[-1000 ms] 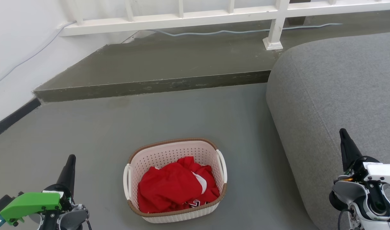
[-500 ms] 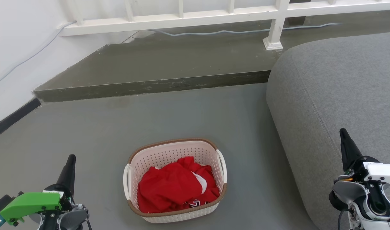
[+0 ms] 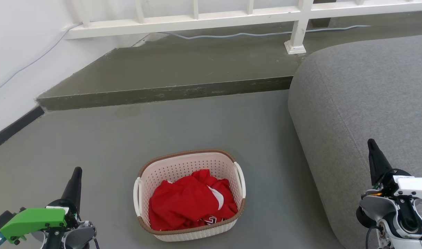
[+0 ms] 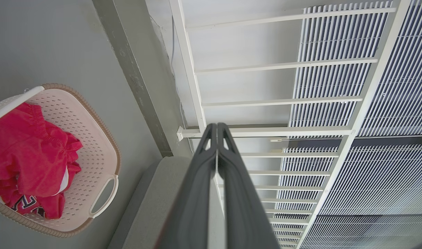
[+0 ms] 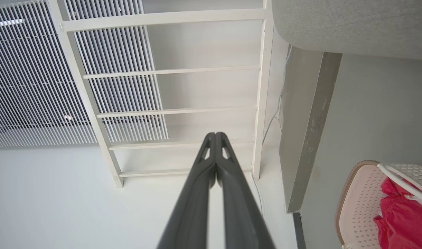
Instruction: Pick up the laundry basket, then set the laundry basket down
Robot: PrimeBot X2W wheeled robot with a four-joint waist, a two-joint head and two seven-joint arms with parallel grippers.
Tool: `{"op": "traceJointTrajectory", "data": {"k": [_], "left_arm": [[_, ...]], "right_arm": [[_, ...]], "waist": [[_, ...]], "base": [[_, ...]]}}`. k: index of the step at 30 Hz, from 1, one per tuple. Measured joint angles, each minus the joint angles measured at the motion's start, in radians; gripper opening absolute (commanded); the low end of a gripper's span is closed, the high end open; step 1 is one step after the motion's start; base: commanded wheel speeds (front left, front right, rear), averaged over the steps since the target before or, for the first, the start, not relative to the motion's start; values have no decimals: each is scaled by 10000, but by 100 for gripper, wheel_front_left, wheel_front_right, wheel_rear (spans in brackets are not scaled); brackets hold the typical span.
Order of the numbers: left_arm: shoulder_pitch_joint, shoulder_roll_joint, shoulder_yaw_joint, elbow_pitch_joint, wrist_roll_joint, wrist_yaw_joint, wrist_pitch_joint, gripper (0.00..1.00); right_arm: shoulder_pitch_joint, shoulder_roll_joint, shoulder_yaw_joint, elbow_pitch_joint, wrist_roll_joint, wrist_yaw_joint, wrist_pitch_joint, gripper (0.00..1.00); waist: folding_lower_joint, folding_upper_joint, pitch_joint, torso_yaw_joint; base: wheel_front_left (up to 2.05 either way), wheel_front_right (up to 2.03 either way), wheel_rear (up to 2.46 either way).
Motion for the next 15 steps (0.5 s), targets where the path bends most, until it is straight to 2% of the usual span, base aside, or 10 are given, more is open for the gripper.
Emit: {"op": "traceJointTrajectory", "data": {"k": [15], "left_arm": [[0, 0, -4, -15, 0, 0, -2, 0]], "right_arm": [[-2, 4, -13, -2, 0, 0, 2, 0]], "waist": [[0, 0, 1, -1]], "base": [[0, 0, 0]]}}
